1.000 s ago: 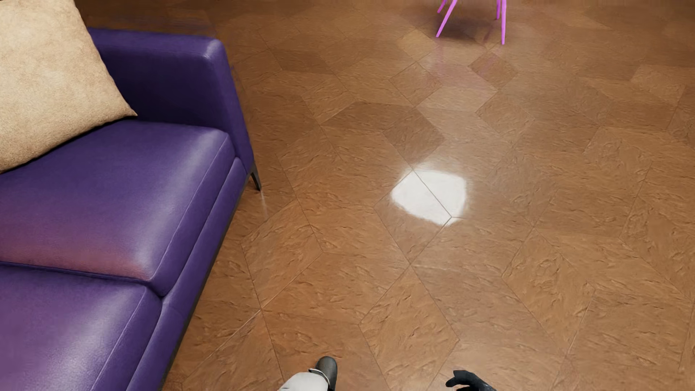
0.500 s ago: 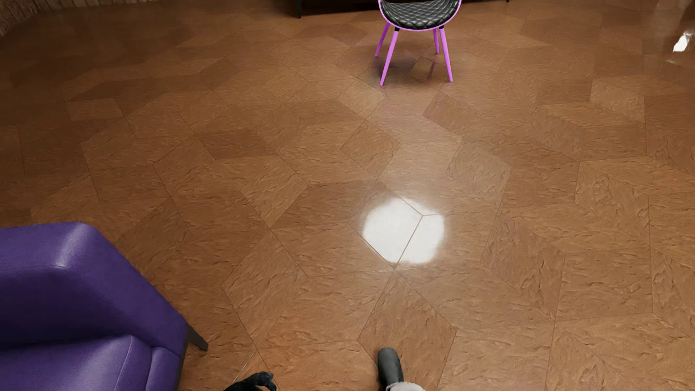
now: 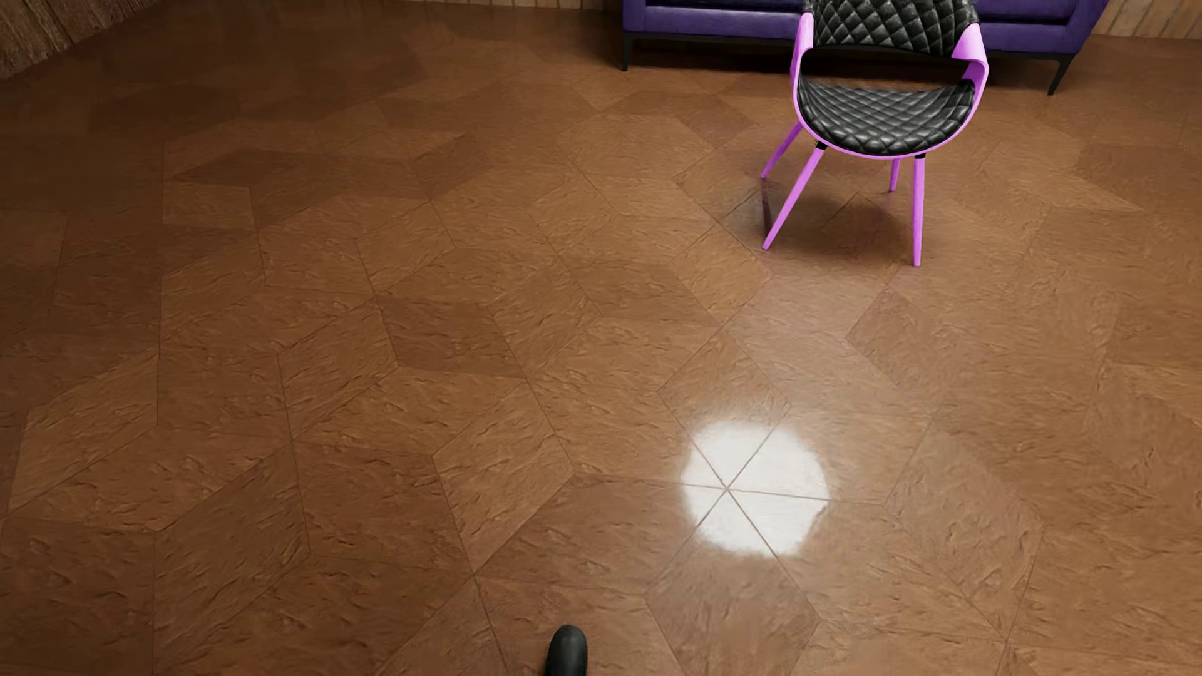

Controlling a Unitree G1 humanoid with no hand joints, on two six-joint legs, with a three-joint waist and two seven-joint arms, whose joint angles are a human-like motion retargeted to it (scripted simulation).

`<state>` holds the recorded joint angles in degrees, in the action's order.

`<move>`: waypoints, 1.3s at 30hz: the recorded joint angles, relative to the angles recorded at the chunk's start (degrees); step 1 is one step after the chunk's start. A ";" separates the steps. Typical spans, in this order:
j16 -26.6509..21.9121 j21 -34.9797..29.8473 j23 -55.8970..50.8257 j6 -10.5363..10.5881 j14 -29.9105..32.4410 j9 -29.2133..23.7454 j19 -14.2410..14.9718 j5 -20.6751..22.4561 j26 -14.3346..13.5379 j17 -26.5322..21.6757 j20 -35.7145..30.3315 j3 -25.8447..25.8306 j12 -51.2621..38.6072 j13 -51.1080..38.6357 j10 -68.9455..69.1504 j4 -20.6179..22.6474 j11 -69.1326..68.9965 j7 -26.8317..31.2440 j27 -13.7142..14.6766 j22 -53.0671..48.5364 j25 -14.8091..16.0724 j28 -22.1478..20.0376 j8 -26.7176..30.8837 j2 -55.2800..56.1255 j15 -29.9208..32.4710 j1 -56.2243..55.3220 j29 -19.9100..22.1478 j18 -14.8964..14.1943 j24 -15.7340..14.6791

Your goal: Go around the sofa

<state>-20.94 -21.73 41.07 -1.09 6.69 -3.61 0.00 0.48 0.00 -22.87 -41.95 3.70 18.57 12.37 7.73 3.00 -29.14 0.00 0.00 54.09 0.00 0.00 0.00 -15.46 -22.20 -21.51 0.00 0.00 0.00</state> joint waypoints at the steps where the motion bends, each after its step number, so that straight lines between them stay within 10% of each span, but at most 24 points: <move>1: -0.17 1.98 0.55 -0.74 -19.78 -0.50 0.00 -0.26 0.00 0.33 -0.93 0.95 0.55 0.47 20.64 0.96 -1.68 0.00 0.00 0.75 0.00 0.00 0.00 -1.70 -0.33 -1.92 0.00 0.00 0.00; 5: -1.11 3.58 7.88 -5.62 4.39 -2.12 0.00 -8.02 0.00 3.08 0.24 -1.34 1.57 4.46 28.69 10.26 -41.37 0.00 0.00 2.59 0.00 0.00 0.00 10.23 20.15 1.09 0.00 0.00 0.00; 7: -1.32 0.96 10.65 -3.94 0.51 -4.18 0.00 -8.36 0.00 3.20 3.38 -4.13 -0.01 5.10 26.76 10.67 -45.42 0.00 0.00 0.11 0.00 0.00 0.00 21.90 11.22 9.45 0.00 0.00 0.00; 10: -2.20 1.43 10.80 0.68 -10.46 -3.96 0.00 -7.97 0.00 1.66 5.66 -12.11 -3.59 8.84 23.88 10.06 -13.91 0.00 0.00 -6.23 0.00 0.00 0.00 29.02 11.99 19.55 0.00 0.00 0.00; 12: -3.42 1.39 11.19 2.32 -17.78 -1.97 0.00 -9.23 0.00 1.71 9.64 -13.69 -5.67 11.55 24.15 9.18 -0.15 0.00 0.00 -10.02 0.00 0.00 0.00 32.50 41.81 22.69 0.00 0.00 0.00; 13: -4.36 0.98 11.32 2.00 -21.79 -1.67 0.00 -10.75 0.00 1.80 10.89 -14.80 -6.34 13.02 25.17 9.11 -2.01 0.00 0.00 -11.58 0.00 0.00 0.00 33.45 45.95 25.51 0.00 0.00 0.00; 15: -4.61 -0.04 12.34 3.18 -21.26 -2.46 0.00 -9.85 0.00 1.64 12.30 -17.55 -7.03 13.54 32.24 8.11 -9.18 0.00 0.00 -13.19 0.00 0.00 0.00 30.82 30.05 27.79 0.00 0.00 0.00; 19: -0.06 1.50 14.06 6.61 2.97 -3.88 0.00 -13.67 0.00 -0.76 8.64 -15.13 -8.73 7.74 45.62 3.70 -9.29 0.00 0.00 -12.56 0.00 0.00 0.00 22.12 16.89 14.43 0.00 0.00 0.00; 28: -1.45 0.87 0.88 1.82 -11.88 -1.98 0.00 -13.30 0.00 -0.96 -1.51 0.84 3.65 2.85 24.41 -5.73 -3.29 0.00 0.00 -0.16 0.00 0.00 0.00 -1.03 2.79 -10.86 0.00 0.00 0.00; 31: -1.88 1.71 0.01 -1.63 6.45 -3.70 0.00 -15.60 0.00 -1.76 -4.55 6.21 5.06 0.45 35.59 -4.55 -5.26 0.00 0.00 5.35 0.00 0.00 0.00 -6.00 8.75 -17.30 0.00 0.00 0.00; 34: -1.57 1.23 3.91 -3.07 -4.06 -1.56 0.00 -15.17 0.00 -1.15 -3.65 3.00 6.41 2.73 37.47 0.57 -22.68 0.00 0.00 4.39 0.00 0.00 0.00 4.75 20.98 -10.96 0.00 0.00 0.00; 39: -2.33 -5.06 7.17 -3.53 -18.17 -4.46 0.00 -8.65 0.00 -0.67 2.11 -12.66 -3.30 9.05 22.73 9.57 -42.23 0.00 0.00 -6.86 0.00 0.00 0.00 32.66 6.52 17.80 0.00 0.00 0.00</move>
<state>-23.27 -26.80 48.24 -4.63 -11.48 -8.06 0.00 -8.17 0.00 -23.54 -39.84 -8.96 15.28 21.42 30.46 12.57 -71.37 0.00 0.00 47.23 0.00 0.00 0.00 17.21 -15.68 -3.71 0.00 0.00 0.00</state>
